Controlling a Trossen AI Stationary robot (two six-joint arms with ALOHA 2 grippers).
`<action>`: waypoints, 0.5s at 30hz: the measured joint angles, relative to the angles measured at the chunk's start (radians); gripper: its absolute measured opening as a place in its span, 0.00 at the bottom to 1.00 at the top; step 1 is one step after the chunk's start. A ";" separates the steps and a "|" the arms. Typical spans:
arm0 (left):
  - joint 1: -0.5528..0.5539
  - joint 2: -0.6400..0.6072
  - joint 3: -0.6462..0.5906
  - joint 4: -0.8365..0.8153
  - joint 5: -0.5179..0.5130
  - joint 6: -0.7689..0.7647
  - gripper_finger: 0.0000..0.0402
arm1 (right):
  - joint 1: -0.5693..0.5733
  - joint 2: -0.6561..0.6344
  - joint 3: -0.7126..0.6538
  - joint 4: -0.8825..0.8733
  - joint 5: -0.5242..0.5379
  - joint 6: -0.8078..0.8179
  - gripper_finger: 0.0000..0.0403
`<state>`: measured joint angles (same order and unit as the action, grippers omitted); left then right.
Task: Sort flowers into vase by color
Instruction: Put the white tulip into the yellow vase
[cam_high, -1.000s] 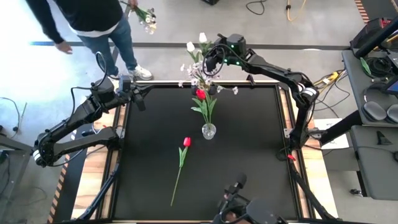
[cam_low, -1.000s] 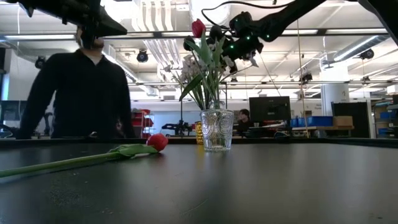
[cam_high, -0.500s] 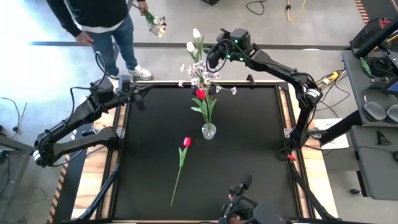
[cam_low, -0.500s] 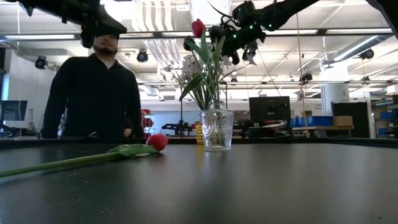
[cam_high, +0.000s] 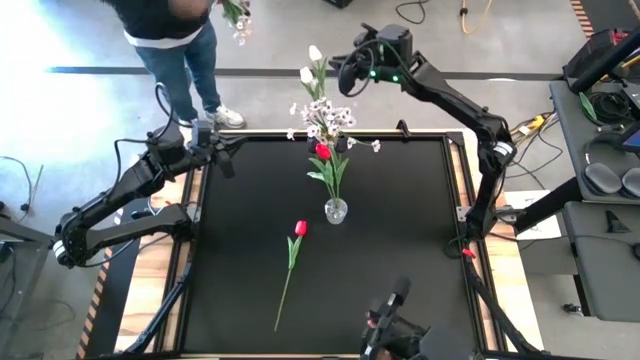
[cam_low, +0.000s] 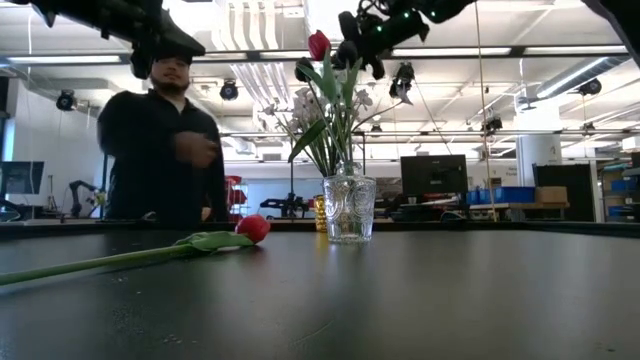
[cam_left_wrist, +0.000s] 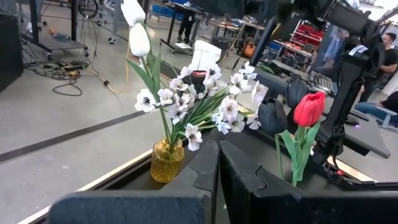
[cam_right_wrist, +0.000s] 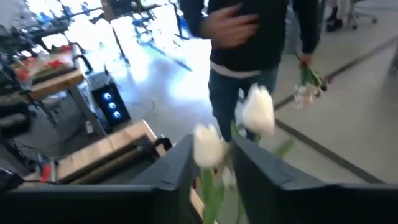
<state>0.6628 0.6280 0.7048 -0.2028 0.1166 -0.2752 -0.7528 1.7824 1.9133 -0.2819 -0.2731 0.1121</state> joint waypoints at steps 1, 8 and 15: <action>0.000 0.002 0.000 0.000 0.000 0.000 0.00 | 0.000 0.012 0.035 -0.013 -0.012 0.001 0.20; 0.000 0.018 0.001 0.000 0.000 0.000 0.00 | 0.000 0.165 0.292 -0.115 -0.025 0.027 0.03; 0.000 0.015 0.001 -0.001 0.000 -0.002 0.00 | -0.007 0.304 0.419 -0.038 -0.032 0.089 0.02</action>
<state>0.6628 0.6431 0.7059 -0.2035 0.1165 -0.2768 -0.7600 2.0868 2.3323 -0.3203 -0.3049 0.2008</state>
